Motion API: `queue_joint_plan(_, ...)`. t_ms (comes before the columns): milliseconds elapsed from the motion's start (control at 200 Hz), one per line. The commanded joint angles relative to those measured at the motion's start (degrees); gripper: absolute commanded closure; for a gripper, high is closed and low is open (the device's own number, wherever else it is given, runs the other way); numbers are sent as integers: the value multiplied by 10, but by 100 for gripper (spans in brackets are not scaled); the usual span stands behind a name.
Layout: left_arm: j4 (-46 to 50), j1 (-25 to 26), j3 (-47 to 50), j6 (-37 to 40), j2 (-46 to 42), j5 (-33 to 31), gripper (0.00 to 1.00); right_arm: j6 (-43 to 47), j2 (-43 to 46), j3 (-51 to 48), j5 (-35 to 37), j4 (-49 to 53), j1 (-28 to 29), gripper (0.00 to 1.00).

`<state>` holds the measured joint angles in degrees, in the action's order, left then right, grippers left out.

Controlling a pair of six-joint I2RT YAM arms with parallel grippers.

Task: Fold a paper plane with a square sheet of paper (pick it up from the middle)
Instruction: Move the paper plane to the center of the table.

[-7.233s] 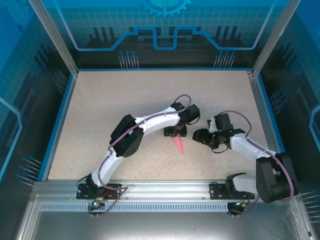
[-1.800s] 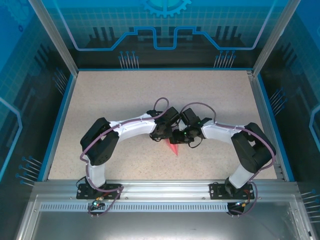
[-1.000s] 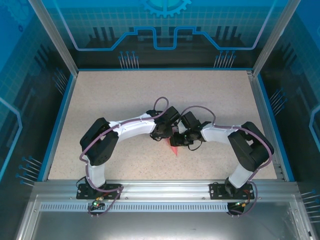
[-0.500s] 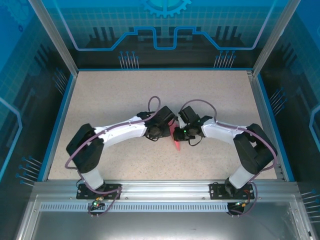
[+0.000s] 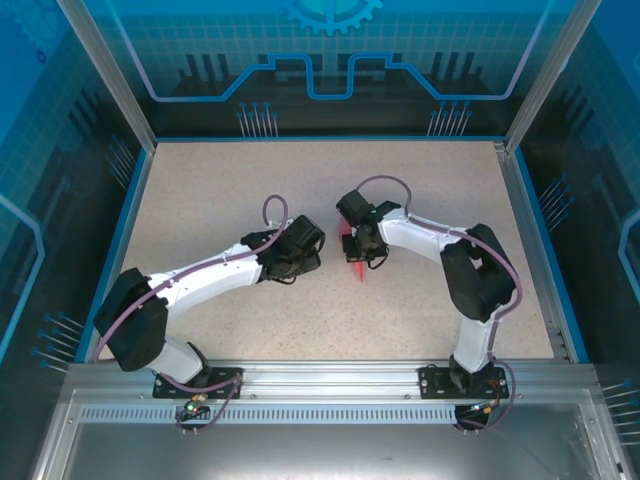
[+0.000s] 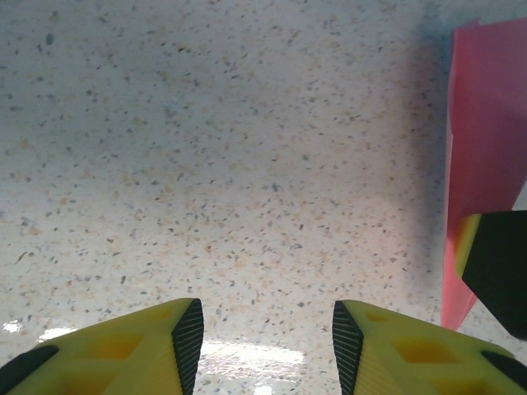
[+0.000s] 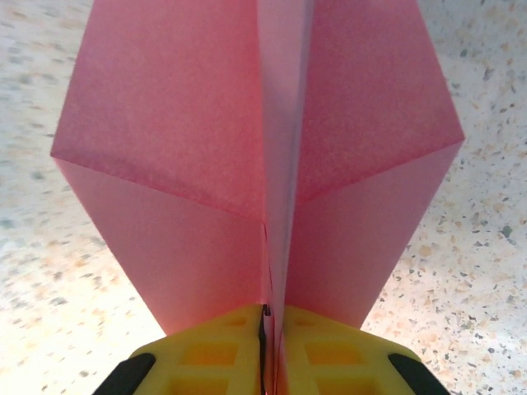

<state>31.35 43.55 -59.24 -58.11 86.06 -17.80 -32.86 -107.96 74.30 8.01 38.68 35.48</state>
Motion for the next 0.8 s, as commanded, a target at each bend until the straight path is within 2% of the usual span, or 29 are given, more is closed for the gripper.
queue_joint_plan(0, 1, -3, 9, -13, -17, -14, 52, -19, -24, 32, 26, 48, 14, 87)
queue_joint_plan(455, 1, -7, 10, -12, -5, -9, 51, -28, -93, 32, 12, 37, 20, 81)
queue_joint_plan(795, 4, -7, 5, -12, -1, -9, 51, -33, -84, 90, 28, 68, 12, 82)
